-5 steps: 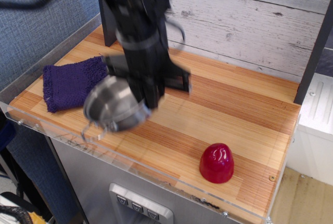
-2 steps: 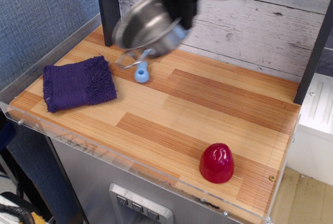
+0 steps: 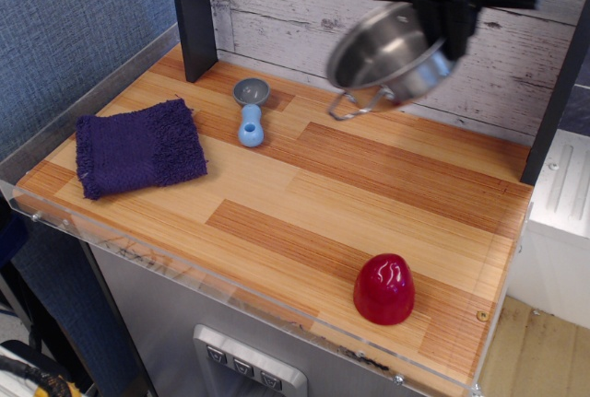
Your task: Move the pot to the right of the spoon.
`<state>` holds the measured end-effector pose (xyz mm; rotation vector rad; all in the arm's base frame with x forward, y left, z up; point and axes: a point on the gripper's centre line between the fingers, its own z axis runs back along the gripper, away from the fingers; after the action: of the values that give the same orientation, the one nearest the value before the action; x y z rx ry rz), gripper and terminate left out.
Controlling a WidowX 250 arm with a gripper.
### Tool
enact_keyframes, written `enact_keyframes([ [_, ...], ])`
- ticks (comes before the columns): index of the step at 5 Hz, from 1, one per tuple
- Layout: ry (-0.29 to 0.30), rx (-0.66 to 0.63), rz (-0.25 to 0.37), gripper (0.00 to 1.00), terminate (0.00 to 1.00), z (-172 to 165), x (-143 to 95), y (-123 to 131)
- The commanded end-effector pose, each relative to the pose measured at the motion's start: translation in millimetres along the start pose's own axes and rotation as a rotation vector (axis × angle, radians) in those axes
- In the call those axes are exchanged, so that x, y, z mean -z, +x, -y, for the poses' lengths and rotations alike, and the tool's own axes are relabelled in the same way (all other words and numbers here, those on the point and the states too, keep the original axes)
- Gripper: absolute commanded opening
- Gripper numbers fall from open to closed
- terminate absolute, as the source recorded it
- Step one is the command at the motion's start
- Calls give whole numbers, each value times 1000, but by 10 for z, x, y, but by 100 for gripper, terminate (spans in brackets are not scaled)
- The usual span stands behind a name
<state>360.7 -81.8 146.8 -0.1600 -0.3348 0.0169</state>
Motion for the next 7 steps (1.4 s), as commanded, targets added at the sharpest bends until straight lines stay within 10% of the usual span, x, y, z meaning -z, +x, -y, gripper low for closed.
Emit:
enact_keyframes([
  [1, -9, 63, -11, 0, 0, 229, 257, 3],
  [7, 68, 24, -124, 0, 0, -157, 1041, -521],
])
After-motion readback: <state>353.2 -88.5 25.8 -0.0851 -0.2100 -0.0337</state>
